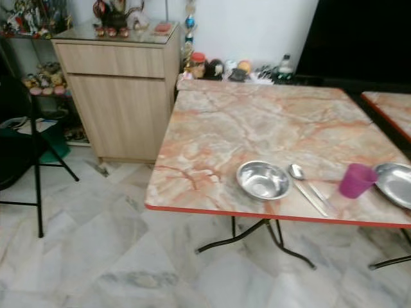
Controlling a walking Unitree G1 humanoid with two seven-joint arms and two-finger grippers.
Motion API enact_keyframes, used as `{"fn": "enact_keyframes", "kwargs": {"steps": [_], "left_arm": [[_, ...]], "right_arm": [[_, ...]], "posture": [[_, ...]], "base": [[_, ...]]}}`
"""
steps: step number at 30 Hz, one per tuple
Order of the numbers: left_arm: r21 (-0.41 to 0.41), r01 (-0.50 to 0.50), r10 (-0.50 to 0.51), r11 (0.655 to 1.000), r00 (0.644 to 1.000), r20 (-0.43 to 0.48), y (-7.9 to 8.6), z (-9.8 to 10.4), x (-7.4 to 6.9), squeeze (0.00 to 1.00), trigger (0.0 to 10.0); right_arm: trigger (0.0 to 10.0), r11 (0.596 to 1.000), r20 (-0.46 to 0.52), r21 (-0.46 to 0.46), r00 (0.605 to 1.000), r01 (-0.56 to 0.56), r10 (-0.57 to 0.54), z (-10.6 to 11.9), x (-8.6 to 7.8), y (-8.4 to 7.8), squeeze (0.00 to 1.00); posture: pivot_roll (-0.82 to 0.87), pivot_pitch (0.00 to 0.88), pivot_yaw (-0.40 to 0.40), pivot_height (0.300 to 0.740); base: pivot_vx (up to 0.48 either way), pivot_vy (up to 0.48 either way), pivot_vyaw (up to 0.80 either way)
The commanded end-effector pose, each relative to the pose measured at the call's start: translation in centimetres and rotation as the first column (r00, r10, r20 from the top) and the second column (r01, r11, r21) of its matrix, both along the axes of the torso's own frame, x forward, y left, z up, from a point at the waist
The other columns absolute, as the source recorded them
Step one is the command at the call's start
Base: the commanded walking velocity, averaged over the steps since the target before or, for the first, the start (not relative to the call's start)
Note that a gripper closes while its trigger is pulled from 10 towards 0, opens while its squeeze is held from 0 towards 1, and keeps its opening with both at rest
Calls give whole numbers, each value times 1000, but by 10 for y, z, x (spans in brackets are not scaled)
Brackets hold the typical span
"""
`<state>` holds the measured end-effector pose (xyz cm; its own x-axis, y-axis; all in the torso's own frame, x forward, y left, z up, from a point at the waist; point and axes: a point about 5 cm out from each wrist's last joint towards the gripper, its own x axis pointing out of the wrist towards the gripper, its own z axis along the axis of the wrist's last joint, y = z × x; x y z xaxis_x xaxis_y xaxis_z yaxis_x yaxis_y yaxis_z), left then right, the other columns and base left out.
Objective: Setting the table
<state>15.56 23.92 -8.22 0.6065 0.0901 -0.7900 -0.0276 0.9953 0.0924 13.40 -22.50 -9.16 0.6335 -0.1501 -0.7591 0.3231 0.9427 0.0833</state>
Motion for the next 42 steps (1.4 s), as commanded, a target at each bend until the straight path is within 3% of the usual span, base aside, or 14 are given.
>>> {"fn": "enact_keyframes", "kwargs": {"steps": [1,25,29,30,31,42], "left_arm": [[-5,4,-4,1000,1000,-28,-2,-3,-5,0,10000],[-20,2,-2,1000,1000,-23,-5,-3,-1,0,10000],[-24,-1,0,1000,1000,-18,-7,-2,1,0,10000],[-27,-1,0,1000,1000,-17,-7,-2,1,0,10000],[-28,0,-1,1000,1000,-17,-8,-2,1,0,10000],[-43,0,-1,999,999,-38,-11,-5,-3,0,10000]], "right_arm": [[10000,1000,-2,-7,1000,5,-5,0,-1,-3,0],[10000,1000,3,7,1000,17,-17,0,4,4,0],[10000,1000,4,5,1000,15,-15,0,5,3,16],[10000,1000,5,2,1000,14,-14,1,5,3,827],[10000,1000,5,1,1000,13,-13,1,5,2,1000],[10000,1000,7,-2,1000,7,-7,1,7,2,1000]], "posture": [[12,47,-38,740],[11,75,-30,740],[10,76,-32,740],[10,76,-33,740],[10,76,-33,740],[9,81,-41,740]], "base": [[0,-472,0],[0,-469,0],[0,0,0],[0,0,0],[0,0,0],[0,0,0]]}}
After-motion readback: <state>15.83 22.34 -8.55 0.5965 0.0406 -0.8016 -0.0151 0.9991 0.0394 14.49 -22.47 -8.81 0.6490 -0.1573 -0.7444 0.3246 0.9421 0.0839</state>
